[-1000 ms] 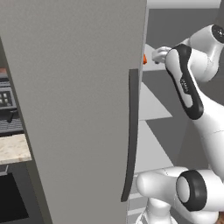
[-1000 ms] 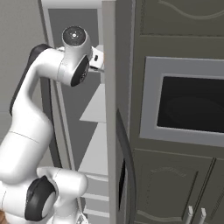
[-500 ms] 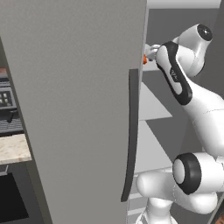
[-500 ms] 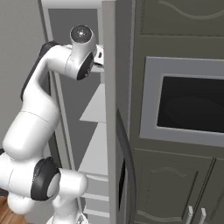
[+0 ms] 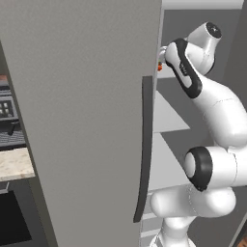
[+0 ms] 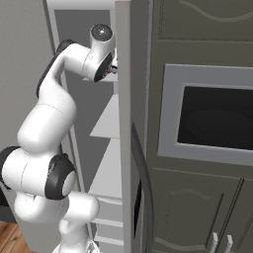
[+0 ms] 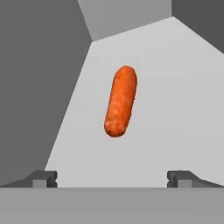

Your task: Take the carrot and onion out of the freezer and place them in the tupperware container on the counter. Then put the tupperware containing the vegetables back in the freezer.

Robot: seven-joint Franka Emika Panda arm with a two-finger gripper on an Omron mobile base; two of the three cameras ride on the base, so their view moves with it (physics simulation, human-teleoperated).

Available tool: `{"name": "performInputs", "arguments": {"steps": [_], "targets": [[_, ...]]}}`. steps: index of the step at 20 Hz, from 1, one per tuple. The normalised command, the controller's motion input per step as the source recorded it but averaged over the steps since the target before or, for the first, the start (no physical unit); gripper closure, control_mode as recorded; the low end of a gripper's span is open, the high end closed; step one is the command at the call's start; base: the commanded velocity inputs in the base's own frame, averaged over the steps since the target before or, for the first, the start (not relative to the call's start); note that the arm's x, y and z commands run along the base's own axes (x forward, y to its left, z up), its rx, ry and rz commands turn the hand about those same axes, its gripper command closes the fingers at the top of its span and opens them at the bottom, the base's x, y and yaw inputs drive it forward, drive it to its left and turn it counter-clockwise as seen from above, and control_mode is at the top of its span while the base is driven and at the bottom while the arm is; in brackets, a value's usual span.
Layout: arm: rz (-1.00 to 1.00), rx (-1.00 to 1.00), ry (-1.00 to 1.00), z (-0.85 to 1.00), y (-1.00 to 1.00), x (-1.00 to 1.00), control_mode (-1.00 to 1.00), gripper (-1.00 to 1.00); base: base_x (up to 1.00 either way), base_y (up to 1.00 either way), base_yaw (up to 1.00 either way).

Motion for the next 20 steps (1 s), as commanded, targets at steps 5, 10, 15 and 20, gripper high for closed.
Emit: {"name": "performInputs", "arguments": {"steps": [5,10,15,20], "targets": [[0.05,0.0,0.13,-0.03,0.0,0.45,-1.0,-1.0,0.0,0.0,0.0],[0.04,0.0,0.02,-0.2,-0.08,0.35,-1.0,-1.0,0.0,0.0,0.0],[0.03,0.0,0.0,-0.28,-0.08,0.33,-1.0,-1.0,0.0,0.0,0.0],[0.02,0.0,0.01,-0.13,0.0,0.38,-1.0,-1.0,0.0,0.0,0.0]]}}
